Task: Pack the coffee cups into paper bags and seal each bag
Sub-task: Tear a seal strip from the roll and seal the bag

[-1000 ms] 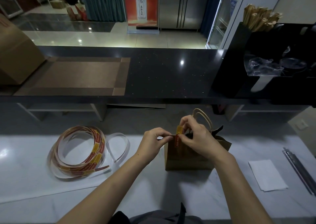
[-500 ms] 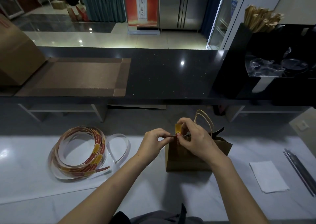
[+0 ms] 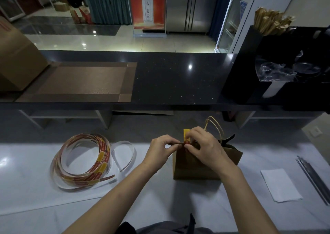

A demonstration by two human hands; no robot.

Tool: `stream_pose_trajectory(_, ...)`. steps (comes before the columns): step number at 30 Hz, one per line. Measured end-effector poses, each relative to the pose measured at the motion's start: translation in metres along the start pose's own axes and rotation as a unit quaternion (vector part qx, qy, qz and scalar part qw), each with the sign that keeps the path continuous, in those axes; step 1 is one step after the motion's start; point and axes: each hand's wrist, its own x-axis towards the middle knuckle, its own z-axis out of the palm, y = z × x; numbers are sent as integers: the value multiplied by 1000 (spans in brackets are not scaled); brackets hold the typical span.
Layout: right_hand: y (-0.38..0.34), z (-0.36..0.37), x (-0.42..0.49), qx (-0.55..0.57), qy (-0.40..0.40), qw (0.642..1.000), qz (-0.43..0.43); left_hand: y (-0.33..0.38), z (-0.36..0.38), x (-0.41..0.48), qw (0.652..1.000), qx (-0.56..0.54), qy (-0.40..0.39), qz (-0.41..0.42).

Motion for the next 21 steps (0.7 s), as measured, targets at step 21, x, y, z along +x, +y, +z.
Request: stream_pose_trajectory(21,-13,-11,6,-85,-140,984,76,1,4,-4,1000,22,17,9)
